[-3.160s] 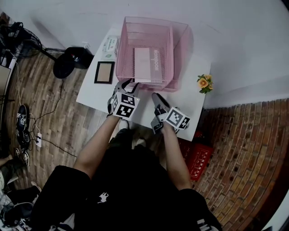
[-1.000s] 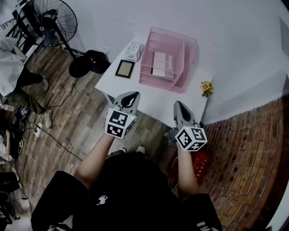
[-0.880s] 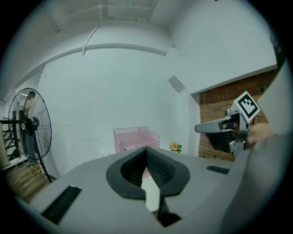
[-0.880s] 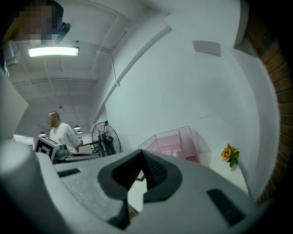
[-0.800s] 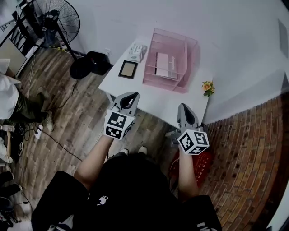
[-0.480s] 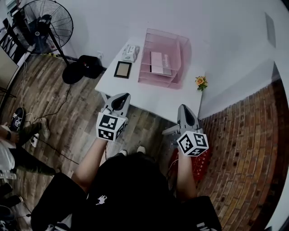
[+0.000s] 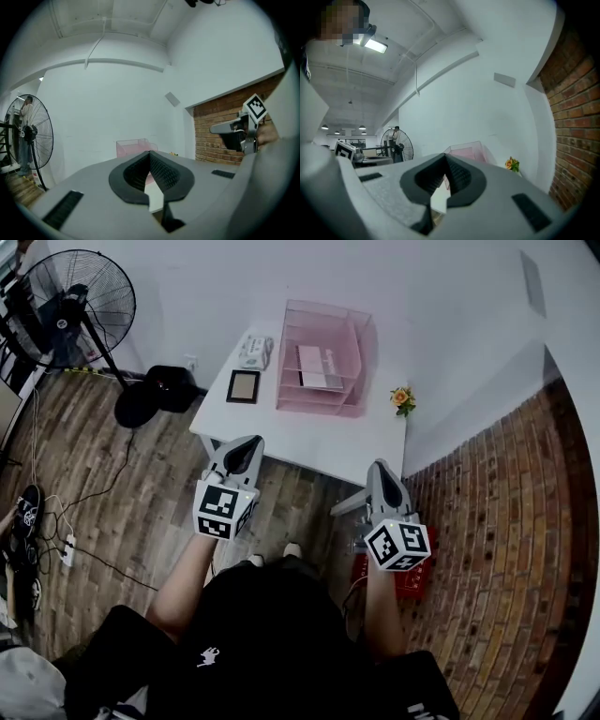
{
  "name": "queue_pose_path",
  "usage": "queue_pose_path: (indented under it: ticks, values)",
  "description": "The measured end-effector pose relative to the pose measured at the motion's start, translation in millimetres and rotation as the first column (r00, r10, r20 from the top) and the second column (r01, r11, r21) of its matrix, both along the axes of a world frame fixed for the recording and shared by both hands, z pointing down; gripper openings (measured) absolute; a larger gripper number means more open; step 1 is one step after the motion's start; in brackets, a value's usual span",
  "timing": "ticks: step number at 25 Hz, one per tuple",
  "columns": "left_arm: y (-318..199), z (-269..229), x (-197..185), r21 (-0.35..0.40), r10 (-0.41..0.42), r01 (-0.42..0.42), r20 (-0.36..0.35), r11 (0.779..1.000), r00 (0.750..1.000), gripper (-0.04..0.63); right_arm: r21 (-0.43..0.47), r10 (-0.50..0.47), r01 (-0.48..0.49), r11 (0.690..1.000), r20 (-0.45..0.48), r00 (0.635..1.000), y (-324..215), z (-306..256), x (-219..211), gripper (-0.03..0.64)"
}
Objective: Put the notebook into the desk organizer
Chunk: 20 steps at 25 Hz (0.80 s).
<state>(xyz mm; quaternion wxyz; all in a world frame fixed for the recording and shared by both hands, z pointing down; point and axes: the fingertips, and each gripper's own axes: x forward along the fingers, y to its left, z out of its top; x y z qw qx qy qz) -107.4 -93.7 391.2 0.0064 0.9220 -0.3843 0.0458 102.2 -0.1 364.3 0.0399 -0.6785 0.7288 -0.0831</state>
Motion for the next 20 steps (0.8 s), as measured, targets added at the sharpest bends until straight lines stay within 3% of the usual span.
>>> queue_pose_path:
  ticks: [20]
  values:
    - [-1.7,-3.7,-13.8,0.029,0.026,-0.026,-0.003,0.999,1.000,0.002,0.004,0.006,-0.006,1.000,-0.010,1.000,-6.0,-2.3,-18.3,0.002]
